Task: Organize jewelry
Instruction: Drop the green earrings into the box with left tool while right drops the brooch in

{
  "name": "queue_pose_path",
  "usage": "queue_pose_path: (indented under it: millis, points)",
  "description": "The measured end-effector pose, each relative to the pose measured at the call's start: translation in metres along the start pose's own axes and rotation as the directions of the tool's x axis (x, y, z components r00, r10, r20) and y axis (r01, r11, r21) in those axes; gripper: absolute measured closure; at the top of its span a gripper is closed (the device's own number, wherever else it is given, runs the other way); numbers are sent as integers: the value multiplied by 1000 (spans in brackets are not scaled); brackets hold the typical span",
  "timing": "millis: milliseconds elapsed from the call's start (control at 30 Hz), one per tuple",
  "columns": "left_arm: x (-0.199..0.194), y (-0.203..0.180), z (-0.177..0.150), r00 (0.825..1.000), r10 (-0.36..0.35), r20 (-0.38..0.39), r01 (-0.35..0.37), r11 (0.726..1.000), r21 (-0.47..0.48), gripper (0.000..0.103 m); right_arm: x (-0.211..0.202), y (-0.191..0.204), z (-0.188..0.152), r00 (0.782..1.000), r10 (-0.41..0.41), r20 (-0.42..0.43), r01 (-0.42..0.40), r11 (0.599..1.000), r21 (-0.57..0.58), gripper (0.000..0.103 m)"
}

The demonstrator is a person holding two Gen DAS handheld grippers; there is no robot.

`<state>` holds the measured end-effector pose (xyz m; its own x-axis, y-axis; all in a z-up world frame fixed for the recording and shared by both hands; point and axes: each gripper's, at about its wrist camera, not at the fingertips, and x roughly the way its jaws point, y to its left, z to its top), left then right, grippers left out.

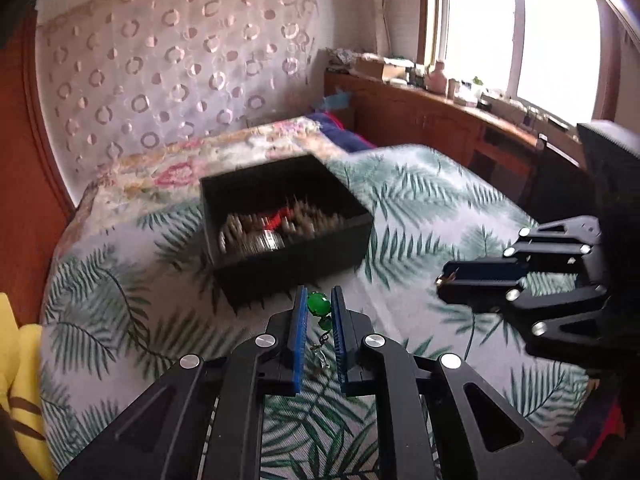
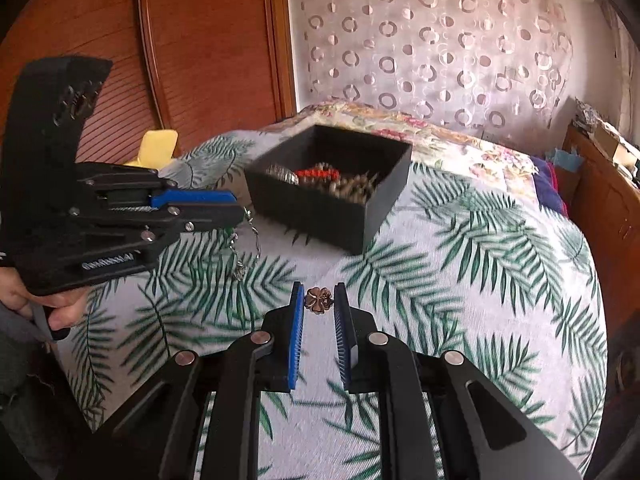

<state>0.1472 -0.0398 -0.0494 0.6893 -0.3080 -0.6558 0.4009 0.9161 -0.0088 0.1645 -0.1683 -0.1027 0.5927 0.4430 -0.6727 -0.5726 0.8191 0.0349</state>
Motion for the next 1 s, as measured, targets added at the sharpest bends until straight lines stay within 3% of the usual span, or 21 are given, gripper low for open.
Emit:
queue_pose_path:
  millis: [333,600,1000]
  points:
    - [-26,16,53,995,16,103,-15,1000,-13,92,3,-2,46,998,-16,55,17,1000,-13,86]
    - [-25,24,84,991,25,131,-21,999,-30,92,17,-15,72,998,-4,67,4,1000,2,86]
    - [20,45,95,996,68,56,-64,996,-59,92,50,-33,88,998,36,48,-39,998,53,85]
